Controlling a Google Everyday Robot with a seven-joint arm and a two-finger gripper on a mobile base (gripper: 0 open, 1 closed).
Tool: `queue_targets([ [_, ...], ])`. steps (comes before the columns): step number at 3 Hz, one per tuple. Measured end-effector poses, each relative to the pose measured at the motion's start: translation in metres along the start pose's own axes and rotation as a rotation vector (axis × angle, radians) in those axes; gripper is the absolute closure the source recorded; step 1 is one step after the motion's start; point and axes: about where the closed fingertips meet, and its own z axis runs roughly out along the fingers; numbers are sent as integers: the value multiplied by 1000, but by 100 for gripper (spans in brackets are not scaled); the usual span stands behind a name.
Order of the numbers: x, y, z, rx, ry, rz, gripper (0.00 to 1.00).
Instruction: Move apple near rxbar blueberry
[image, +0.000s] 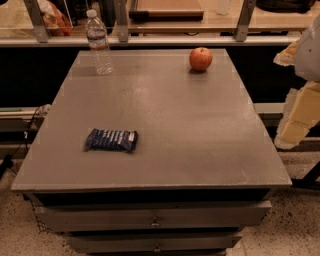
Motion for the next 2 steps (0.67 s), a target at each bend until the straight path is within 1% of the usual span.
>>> queue_targets([
  [1, 0, 0, 0, 1, -1, 0, 0],
  [2, -6, -18, 15, 34, -54, 13, 0],
])
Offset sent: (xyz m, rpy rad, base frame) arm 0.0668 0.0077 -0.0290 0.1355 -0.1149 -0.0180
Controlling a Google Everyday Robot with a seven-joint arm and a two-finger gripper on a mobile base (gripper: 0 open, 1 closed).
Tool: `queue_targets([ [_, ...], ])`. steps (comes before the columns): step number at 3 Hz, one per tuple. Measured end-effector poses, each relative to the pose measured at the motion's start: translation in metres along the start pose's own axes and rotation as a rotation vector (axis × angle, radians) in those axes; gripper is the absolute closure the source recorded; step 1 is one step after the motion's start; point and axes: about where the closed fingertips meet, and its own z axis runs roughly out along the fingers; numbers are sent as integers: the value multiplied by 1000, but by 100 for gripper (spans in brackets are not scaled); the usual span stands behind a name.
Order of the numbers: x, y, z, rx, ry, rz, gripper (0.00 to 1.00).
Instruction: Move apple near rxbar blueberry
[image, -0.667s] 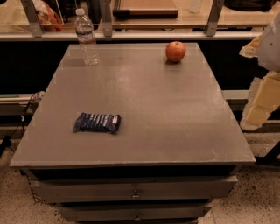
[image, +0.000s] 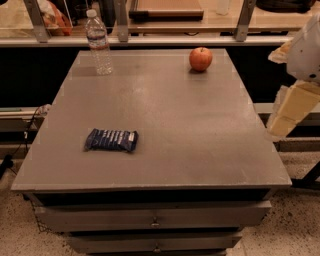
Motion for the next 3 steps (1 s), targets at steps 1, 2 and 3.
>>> queue_targets([
  [1, -21, -47, 38, 51, -112, 38, 0],
  [2, -46, -107, 81, 119, -248, 73, 0],
  [3, -69, -169, 119, 180, -401, 134, 0],
])
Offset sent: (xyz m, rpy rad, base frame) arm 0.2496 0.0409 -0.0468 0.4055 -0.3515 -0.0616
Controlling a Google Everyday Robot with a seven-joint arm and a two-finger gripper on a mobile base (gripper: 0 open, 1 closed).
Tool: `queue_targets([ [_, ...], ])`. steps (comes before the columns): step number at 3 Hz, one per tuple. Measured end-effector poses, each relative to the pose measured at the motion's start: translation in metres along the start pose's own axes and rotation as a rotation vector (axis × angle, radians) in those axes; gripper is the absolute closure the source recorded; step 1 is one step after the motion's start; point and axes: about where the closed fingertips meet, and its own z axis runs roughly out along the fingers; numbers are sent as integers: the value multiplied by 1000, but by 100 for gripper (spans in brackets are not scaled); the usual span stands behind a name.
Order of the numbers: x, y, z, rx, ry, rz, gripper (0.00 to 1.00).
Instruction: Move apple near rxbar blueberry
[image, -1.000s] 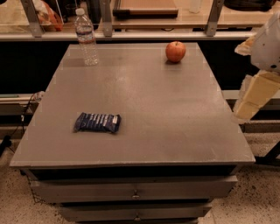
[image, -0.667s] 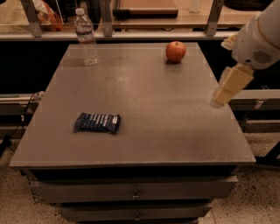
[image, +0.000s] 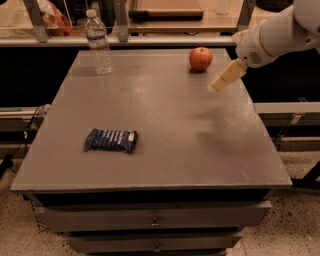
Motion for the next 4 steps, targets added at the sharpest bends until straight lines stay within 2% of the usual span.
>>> queue_targets([
  [1, -6, -41, 45, 27, -137, 99, 0],
  [2, -11, -78, 82, 46, -264, 231, 0],
  [3, -15, -94, 102, 51, -309, 317, 0],
  [4, -11, -102, 126, 71, -270, 376, 0],
])
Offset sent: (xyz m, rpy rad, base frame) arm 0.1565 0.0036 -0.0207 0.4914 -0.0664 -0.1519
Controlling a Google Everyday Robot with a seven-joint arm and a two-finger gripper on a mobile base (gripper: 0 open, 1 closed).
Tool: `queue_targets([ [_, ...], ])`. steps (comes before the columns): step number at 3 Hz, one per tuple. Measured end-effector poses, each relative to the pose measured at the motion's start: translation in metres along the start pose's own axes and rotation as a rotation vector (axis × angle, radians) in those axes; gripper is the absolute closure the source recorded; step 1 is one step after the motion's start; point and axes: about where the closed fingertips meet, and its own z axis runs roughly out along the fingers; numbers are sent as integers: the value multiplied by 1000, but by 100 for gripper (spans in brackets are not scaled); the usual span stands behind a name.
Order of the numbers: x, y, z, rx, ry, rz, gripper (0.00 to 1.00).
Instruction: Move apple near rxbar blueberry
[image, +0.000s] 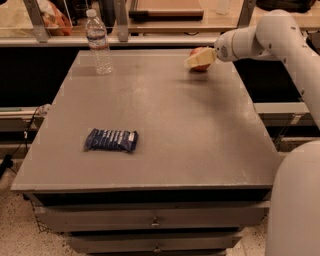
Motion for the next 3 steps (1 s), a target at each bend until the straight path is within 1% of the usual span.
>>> queue_targets([
  [1, 8, -5, 13, 26, 42, 6, 0],
  [2, 9, -1, 28, 14, 60, -2, 21],
  [3, 7, 2, 23, 3, 63, -23, 45],
])
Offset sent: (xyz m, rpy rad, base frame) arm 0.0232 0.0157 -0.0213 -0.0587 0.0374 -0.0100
